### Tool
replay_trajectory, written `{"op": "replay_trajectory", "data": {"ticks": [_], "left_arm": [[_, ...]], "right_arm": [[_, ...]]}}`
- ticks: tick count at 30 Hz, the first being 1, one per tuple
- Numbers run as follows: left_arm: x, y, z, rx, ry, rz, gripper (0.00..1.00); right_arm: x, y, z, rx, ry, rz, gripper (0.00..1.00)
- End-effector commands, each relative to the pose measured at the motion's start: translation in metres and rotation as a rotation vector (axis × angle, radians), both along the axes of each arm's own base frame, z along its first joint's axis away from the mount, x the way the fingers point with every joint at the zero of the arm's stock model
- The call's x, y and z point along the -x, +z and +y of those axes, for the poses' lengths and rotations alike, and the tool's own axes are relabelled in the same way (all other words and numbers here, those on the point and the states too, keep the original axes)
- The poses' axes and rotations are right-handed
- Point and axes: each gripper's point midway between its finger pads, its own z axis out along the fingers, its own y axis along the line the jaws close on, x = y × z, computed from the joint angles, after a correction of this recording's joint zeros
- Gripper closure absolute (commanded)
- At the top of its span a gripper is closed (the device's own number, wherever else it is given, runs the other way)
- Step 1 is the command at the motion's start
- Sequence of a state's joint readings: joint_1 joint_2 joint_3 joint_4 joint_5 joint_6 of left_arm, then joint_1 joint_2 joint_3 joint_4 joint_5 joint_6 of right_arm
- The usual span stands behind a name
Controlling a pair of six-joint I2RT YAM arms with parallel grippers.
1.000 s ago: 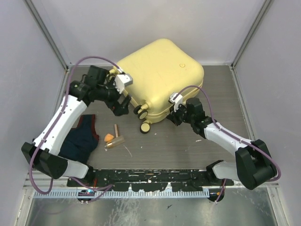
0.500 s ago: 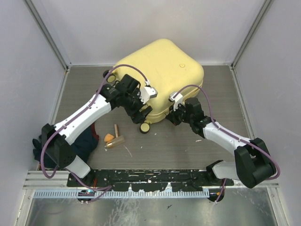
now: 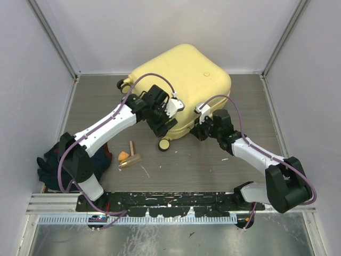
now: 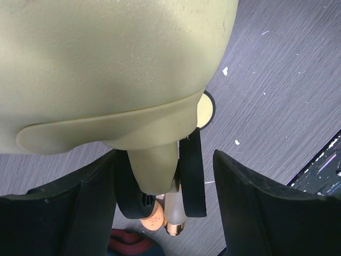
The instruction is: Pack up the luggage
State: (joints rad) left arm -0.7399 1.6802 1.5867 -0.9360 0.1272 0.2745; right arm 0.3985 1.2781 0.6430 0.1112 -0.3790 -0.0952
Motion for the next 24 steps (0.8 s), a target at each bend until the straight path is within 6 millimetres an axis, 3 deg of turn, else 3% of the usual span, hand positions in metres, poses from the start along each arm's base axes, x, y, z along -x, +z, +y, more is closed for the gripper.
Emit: {"op": "replay_trajectory", "data": {"ticks": [1, 7, 10, 15, 18, 24], "left_arm": [[-0.002, 0.014, -0.002, 0.025, 0.011, -0.035, 0.31], [0.006, 0.024, 0.007, 0.061, 0.043, -0.045, 0.24], [0.002, 0.023, 0.007, 0.085, 0.051, -0.065, 0.26], [0.001, 0.018, -0.004, 0.093, 0.020, -0.025, 0.49], [0.002, 0.012, -0.002, 0.068, 0.006, -0.012, 0.69], [0.003, 0.005, 0.009, 0.053, -0.020, -0.013, 0.93]], "right_arm": [[-0.032, 0.050, -0.010, -0.032, -0.061, -0.185, 0.99], [-0.029, 0.050, -0.011, -0.033, -0.057, -0.183, 0.99], [-0.031, 0.052, -0.015, -0.023, -0.075, -0.191, 0.99], [-0.039, 0.053, -0.032, -0.003, -0.123, -0.199, 1.00], [-0.044, 0.053, -0.048, 0.019, -0.149, -0.208, 1.00], [-0.055, 0.049, -0.091, 0.082, -0.205, -0.220, 1.00]]}}
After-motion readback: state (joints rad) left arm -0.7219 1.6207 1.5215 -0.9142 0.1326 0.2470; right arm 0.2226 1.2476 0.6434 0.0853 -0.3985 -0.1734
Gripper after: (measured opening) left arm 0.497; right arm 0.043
